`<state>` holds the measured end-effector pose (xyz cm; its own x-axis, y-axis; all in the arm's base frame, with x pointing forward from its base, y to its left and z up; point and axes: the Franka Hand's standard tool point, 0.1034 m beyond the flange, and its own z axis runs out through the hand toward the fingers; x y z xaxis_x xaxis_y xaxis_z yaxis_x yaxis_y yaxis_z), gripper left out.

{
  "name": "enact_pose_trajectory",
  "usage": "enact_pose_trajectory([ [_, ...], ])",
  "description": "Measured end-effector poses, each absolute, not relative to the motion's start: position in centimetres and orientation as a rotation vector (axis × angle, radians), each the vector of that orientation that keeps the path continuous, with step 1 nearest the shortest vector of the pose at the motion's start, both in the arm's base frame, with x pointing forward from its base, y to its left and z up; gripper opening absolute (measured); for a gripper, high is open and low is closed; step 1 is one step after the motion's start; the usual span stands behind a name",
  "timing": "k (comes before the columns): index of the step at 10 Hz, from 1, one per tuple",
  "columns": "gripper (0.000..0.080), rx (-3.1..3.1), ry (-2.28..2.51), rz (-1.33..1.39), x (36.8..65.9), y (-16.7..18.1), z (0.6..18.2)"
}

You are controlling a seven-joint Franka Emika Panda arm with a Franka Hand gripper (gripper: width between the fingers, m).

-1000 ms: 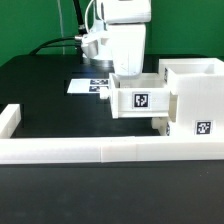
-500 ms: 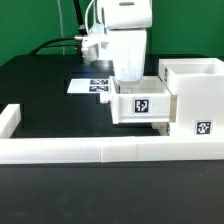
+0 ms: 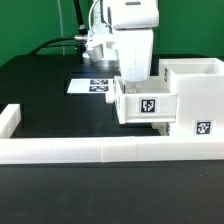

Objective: Assemble drawer

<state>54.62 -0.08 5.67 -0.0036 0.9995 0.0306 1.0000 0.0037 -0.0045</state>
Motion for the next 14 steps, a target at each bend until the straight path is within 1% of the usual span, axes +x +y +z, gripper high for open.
enact_pose_trajectory([
  [4,0.0041,-2.207,-2.202,-0.033,54.7,0.3,5.7],
  [9,0.0041,-2.186,-2.214,-0.038,54.9,2.0,5.7],
  [11,0.0041,-2.193,-2.206,-0.036,54.8,2.0,5.7],
  [12,0.0140,-2.195,-2.205,-0.036,54.8,1.9,5.7],
  [13,0.0140,-2.195,-2.205,-0.036,54.8,1.9,5.7],
  [14,0.0278,-2.195,-2.205,-0.036,54.8,1.9,5.7],
])
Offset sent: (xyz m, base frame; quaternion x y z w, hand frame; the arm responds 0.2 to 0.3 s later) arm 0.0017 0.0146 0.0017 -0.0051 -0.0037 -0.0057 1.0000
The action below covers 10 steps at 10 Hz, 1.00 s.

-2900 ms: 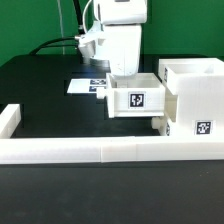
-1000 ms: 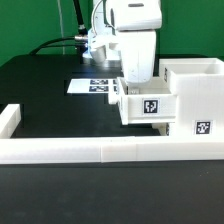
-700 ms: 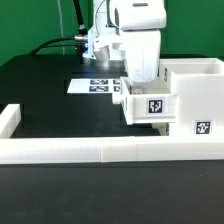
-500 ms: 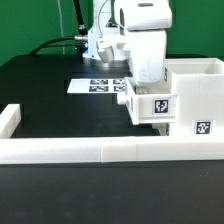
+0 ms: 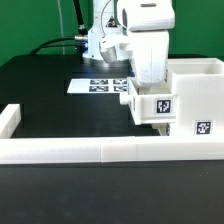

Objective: Assemble drawer

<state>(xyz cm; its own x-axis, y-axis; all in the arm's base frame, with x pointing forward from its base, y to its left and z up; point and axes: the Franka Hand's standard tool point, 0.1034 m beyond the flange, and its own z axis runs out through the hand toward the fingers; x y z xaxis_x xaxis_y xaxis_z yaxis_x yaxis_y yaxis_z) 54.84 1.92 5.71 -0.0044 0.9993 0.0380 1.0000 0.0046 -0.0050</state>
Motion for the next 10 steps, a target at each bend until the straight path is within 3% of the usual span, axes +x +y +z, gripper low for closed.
enact_pose_trajectory([
  [1,0.0414,-2.196,-2.208,-0.040,54.9,1.9,5.9],
  [2,0.0414,-2.202,-2.211,-0.046,55.1,1.9,6.3],
  [3,0.0582,-2.207,-2.218,-0.043,55.4,1.7,7.3],
  [4,0.0628,-2.210,-2.225,-0.037,55.5,1.6,8.4],
  [8,0.0649,-2.202,-2.281,-0.040,56.7,0.1,11.8],
  [10,0.0649,-2.112,-2.362,-0.050,57.2,-3.1,11.6],
])
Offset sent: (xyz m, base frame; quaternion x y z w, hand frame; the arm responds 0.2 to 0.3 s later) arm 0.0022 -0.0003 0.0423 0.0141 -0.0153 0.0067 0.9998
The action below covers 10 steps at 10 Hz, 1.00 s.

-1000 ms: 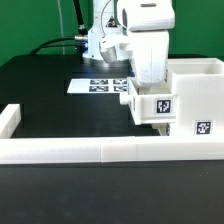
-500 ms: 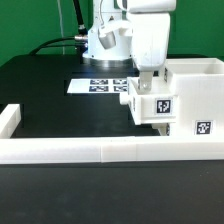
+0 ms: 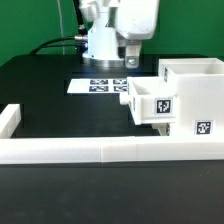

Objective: Assemble drawer

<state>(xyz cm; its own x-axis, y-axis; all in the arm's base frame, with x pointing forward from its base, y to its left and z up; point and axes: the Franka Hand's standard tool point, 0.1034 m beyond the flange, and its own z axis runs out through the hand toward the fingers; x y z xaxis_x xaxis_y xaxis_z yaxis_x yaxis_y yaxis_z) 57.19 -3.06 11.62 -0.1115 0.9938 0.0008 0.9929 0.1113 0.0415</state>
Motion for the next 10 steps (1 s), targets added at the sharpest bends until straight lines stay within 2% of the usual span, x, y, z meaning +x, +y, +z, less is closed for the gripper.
enact_pose_trajectory([
  [2,0.0649,2.070,2.341,0.053,57.7,-5.5,10.5],
  [4,0.0649,2.093,2.337,0.062,58.7,-6.3,9.2],
  [7,0.0649,2.115,2.364,0.062,58.6,-5.4,7.0],
  [10,0.0649,2.126,2.388,0.058,58.1,-3.9,5.7],
])
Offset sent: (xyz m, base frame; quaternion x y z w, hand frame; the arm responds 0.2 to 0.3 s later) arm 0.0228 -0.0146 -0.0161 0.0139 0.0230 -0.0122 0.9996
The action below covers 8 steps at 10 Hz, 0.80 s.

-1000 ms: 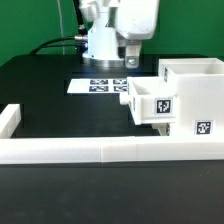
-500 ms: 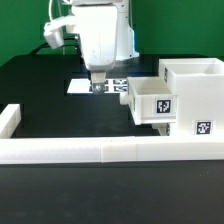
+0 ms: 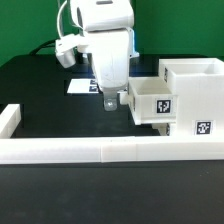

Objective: Assemble drawer

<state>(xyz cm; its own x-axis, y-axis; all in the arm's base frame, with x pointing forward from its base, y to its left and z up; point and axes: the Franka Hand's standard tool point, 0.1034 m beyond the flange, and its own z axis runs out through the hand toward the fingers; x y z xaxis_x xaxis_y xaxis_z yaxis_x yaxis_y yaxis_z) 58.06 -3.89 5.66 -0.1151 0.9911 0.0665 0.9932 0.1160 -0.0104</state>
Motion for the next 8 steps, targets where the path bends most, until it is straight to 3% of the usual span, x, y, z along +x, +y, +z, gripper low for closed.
enact_pose_trajectory([
  [8,0.0649,-2.116,-2.216,0.000,58.6,0.5,6.4],
])
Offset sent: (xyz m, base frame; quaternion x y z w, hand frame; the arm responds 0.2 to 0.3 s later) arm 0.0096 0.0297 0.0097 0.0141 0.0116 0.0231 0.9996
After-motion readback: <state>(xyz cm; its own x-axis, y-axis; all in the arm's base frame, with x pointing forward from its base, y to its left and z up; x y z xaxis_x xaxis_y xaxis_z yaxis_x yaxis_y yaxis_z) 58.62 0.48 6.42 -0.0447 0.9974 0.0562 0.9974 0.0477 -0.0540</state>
